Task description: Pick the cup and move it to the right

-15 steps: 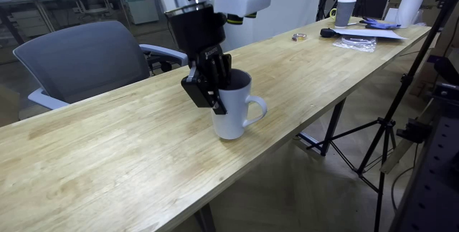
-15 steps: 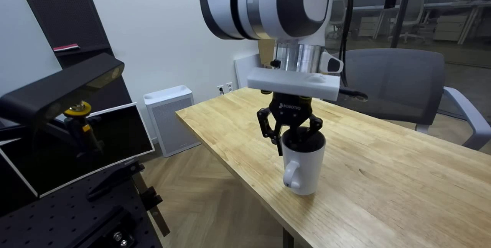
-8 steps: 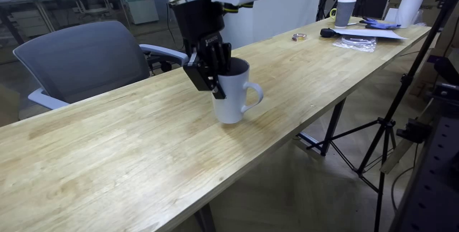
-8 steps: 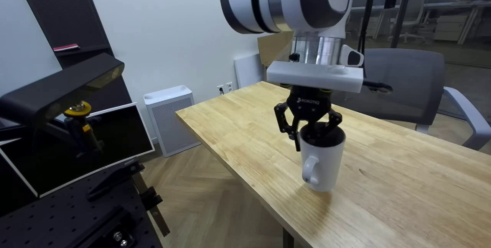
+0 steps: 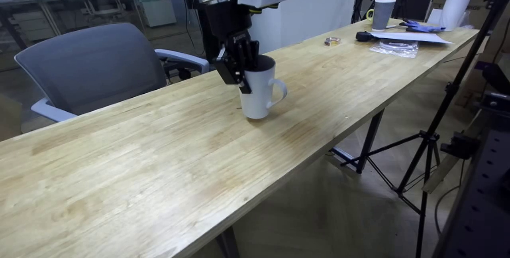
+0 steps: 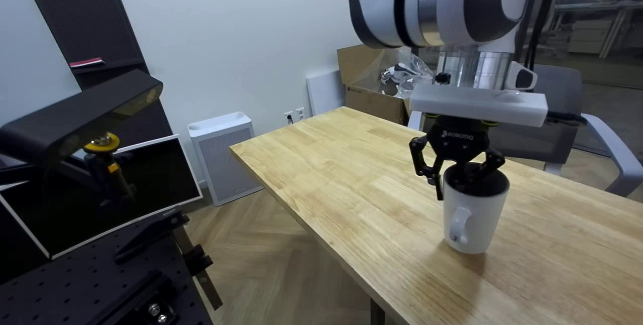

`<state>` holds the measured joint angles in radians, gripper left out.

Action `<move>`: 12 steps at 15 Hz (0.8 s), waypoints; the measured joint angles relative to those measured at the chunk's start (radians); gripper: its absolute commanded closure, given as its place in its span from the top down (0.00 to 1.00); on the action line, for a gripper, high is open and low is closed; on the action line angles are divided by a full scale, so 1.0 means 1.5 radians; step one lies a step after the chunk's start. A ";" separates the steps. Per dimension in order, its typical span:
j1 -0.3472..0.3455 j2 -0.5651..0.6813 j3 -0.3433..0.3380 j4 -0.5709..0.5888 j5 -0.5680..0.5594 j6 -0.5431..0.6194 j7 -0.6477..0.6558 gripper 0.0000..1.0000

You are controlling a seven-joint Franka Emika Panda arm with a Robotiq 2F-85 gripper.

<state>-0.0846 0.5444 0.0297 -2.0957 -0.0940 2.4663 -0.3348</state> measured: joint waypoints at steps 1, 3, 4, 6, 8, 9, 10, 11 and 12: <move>-0.002 0.011 -0.001 0.016 0.000 -0.006 0.000 0.03; -0.002 0.030 -0.001 0.042 -0.003 -0.014 0.000 0.03; -0.001 0.039 -0.001 0.052 -0.004 -0.016 0.000 0.03; 0.002 0.053 -0.001 0.068 -0.004 -0.016 0.000 0.03; 0.003 0.064 -0.001 0.080 -0.004 -0.016 0.000 0.03; 0.003 0.066 -0.001 0.085 -0.005 -0.017 0.000 0.03; 0.003 0.068 -0.001 0.089 -0.005 -0.017 0.000 0.03; 0.003 0.069 -0.001 0.092 -0.005 -0.019 0.000 0.03; 0.002 0.070 -0.001 0.093 -0.005 -0.020 0.000 0.38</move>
<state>-0.0813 0.6499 0.0277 -1.9559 -0.1021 2.4358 -0.3354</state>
